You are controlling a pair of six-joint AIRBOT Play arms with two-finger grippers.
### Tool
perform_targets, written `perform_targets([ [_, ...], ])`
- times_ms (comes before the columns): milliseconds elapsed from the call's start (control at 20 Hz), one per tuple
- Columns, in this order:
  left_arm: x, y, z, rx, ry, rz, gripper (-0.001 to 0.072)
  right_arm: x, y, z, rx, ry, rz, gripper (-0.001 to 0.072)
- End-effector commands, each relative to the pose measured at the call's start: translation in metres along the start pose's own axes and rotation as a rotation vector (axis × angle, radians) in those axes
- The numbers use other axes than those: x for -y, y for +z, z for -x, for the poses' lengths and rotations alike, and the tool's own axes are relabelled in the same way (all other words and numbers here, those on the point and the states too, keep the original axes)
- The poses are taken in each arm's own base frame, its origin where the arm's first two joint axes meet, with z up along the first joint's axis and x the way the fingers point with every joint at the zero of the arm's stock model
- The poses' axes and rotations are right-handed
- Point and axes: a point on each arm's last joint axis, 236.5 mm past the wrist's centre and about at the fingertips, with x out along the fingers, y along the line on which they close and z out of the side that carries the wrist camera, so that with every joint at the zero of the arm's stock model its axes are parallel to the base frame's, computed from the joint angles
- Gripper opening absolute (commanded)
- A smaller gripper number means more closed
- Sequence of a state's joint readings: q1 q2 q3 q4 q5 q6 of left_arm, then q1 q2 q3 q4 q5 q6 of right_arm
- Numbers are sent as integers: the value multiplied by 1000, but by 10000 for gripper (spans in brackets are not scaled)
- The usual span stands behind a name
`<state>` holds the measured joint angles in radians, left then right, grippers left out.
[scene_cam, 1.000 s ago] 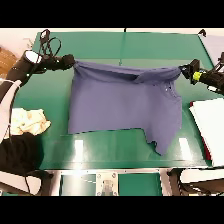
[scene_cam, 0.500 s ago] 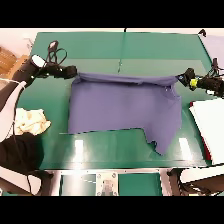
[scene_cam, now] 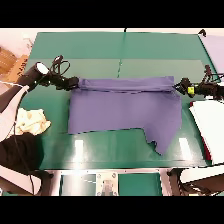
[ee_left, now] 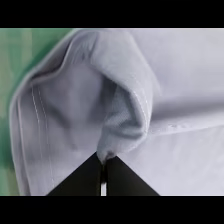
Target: Fold the shirts.
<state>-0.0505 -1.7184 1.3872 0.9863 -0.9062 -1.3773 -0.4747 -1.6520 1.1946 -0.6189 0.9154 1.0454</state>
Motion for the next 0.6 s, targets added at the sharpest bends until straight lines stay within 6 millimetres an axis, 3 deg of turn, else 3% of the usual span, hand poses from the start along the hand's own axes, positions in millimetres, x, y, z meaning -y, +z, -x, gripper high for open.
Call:
perform_targets([
  [0,2,-18,-1,-69,-8,82,32,4,-4,-2,-12,-8,-1,18],
  [100,4,-25,0,-103,-14,121,35,4,-3,-2,-12,-8,-18,18],
  [150,7,-31,1,-131,-23,125,185,3,-3,-1,-10,-7,-25,19],
  [200,12,-41,3,-172,-40,133,462,2,-2,1,-10,-4,-22,23],
  [250,14,-50,5,-214,-46,149,560,0,0,4,-12,1,-16,129],
  [300,16,-58,9,-259,-52,150,559,-4,2,10,-20,11,-15,220],
  [350,17,-63,17,-297,-57,146,559,-4,3,18,-34,9,-27,221],
  [500,17,-59,55,-365,-84,140,559,9,3,56,-73,-58,-48,200],
  [550,16,-54,69,-360,-88,141,558,13,-1,70,-85,-77,-39,129],
])
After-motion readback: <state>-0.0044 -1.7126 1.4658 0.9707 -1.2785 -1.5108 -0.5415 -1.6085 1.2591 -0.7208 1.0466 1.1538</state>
